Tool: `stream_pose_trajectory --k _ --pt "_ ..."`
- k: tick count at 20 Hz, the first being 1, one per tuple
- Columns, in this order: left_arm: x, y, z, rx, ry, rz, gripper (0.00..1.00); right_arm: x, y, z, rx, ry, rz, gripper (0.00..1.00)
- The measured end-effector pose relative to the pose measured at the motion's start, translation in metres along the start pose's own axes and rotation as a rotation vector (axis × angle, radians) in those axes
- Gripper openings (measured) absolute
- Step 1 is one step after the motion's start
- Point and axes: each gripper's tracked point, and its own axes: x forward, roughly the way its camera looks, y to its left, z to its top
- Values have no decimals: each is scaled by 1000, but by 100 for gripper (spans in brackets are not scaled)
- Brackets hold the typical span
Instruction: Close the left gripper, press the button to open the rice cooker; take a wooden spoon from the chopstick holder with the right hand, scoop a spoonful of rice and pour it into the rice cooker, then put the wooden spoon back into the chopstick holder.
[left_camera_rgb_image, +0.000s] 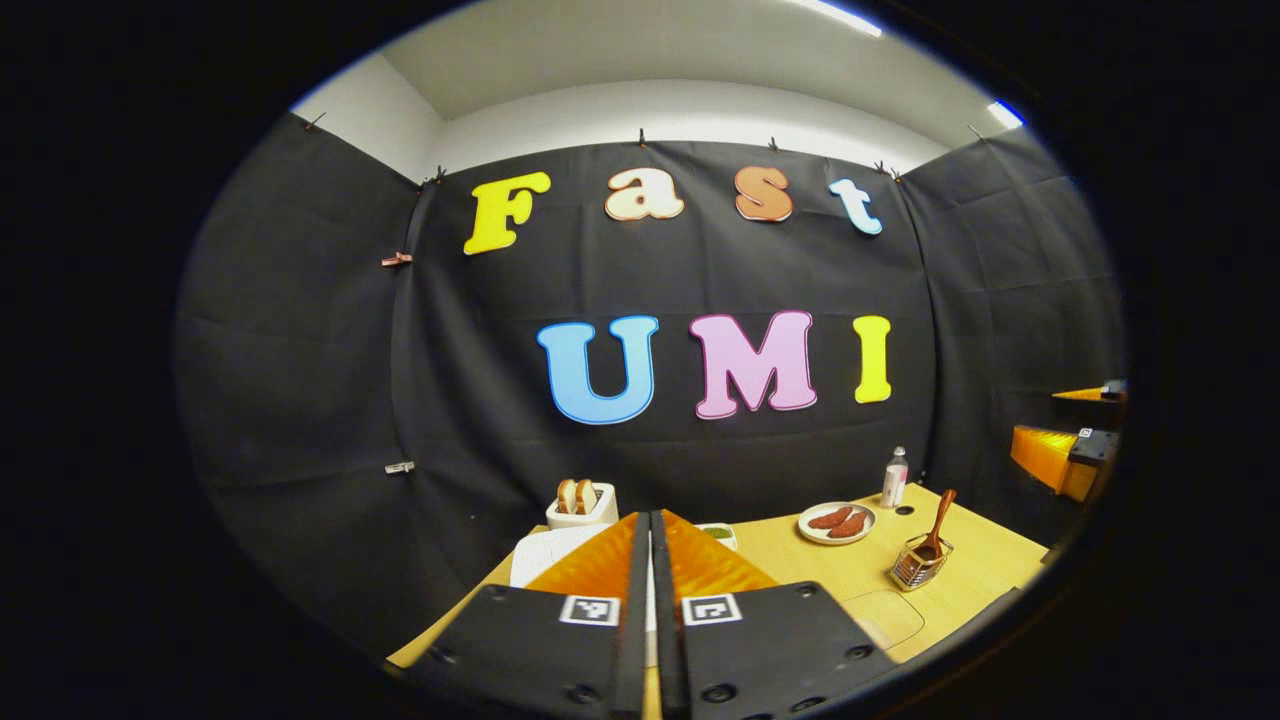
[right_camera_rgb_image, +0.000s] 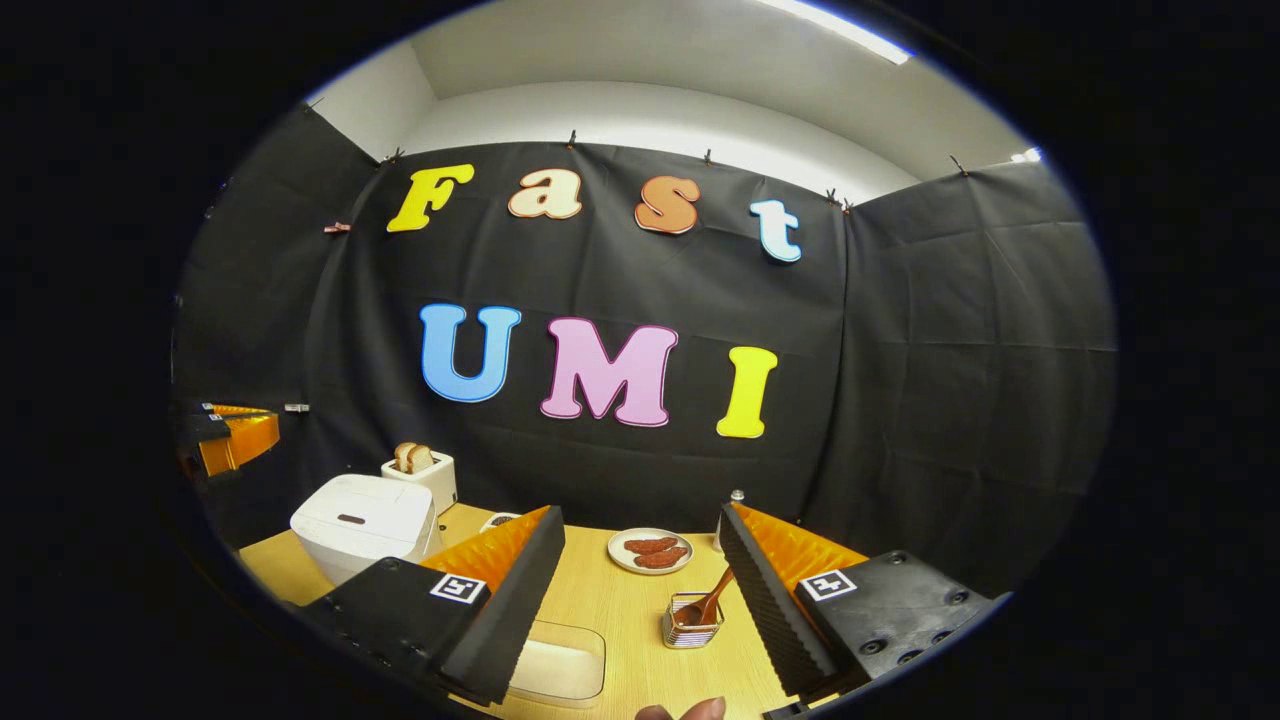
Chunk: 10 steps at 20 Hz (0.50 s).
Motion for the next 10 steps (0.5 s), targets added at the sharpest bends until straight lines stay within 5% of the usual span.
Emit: stream_pose_trajectory --k 2,10 --pt "9 -8 3 -34 1 -87 7 1 0 -1 -1 5 5 98" --pt "92 56 -74 -77 280 -90 7 -6 -16 11 -18 -11 0 98"
